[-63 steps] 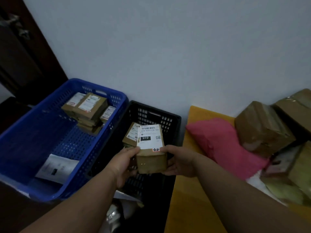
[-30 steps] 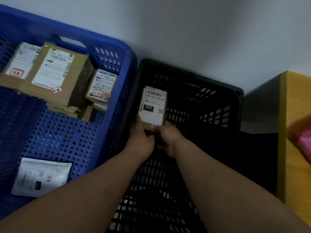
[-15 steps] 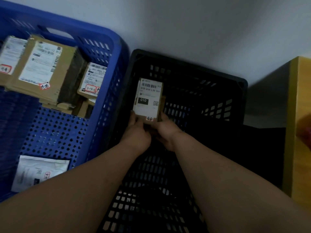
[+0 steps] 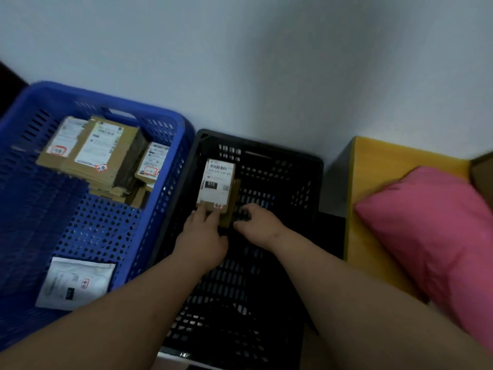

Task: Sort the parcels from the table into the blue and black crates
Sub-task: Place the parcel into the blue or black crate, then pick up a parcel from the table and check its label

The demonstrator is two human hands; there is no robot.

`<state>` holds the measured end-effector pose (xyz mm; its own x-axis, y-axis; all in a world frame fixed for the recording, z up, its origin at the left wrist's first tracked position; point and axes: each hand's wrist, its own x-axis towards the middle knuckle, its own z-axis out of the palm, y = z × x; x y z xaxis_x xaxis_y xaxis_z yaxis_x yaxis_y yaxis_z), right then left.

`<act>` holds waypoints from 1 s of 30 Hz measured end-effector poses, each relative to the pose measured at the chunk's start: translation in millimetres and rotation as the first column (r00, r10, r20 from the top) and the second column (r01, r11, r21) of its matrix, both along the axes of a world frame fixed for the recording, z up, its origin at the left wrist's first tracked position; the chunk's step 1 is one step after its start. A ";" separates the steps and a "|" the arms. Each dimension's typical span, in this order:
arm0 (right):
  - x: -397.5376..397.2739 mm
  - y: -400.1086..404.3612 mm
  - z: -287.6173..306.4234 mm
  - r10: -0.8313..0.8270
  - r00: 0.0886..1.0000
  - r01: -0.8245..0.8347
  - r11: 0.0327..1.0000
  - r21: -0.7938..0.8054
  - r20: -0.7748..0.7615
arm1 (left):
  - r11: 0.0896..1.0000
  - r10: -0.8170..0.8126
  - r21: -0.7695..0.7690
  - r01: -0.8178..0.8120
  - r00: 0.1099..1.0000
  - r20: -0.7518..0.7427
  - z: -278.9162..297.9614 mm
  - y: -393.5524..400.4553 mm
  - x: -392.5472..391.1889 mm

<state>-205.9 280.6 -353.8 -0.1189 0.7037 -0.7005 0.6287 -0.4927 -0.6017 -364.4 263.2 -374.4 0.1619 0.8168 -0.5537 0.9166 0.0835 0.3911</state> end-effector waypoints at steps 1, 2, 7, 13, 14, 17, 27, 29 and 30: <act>4.9 -6.3 11.5 0.048 0.998 -0.049 0.998 0.044 0.035 | 1.000 0.004 0.021 -0.004 1.000 -0.015 12.0 -4.2 2.4; 10.5 -12.6 24.7 0.102 0.991 -0.109 0.990 0.084 0.085 | 0.999 0.004 0.034 -0.002 0.999 -0.042 27.9 -8.7 5.7; 33.0 -44.9 71.4 0.324 0.830 -0.445 0.875 0.189 0.455 | 0.993 -0.055 0.099 0.070 0.988 -0.147 87.5 -31.9 18.3; 56.8 -107.5 120.6 0.224 0.727 -0.489 0.833 0.260 0.649 | 0.954 -0.195 0.185 0.235 0.958 -0.210 131.0 -67.2 29.2; 60.1 -119.8 127.0 0.201 0.728 -0.467 0.845 0.260 0.655 | 0.946 -0.211 0.202 0.253 0.956 -0.205 136.0 -74.3 30.2; 66.6 -157.2 139.8 0.165 0.733 -0.409 0.882 0.235 0.660 | 0.933 -0.241 0.225 0.283 0.951 -0.196 150.1 -99.4 27.9; 122.2 -252.1 177.5 -0.018 0.695 -0.321 0.886 0.333 0.719 | 0.863 -0.317 0.354 0.360 0.932 -0.176 197.7 -149.1 69.0; 145.3 -269.6 187.6 -0.054 0.690 -0.295 0.889 0.349 0.722 | 0.858 -0.328 0.364 0.364 0.931 -0.157 201.2 -157.6 89.8; 158.5 -279.3 191.8 -0.071 0.687 -0.285 0.889 0.358 0.723 | 0.851 -0.338 0.373 0.370 0.929 -0.150 202.3 -162.0 101.8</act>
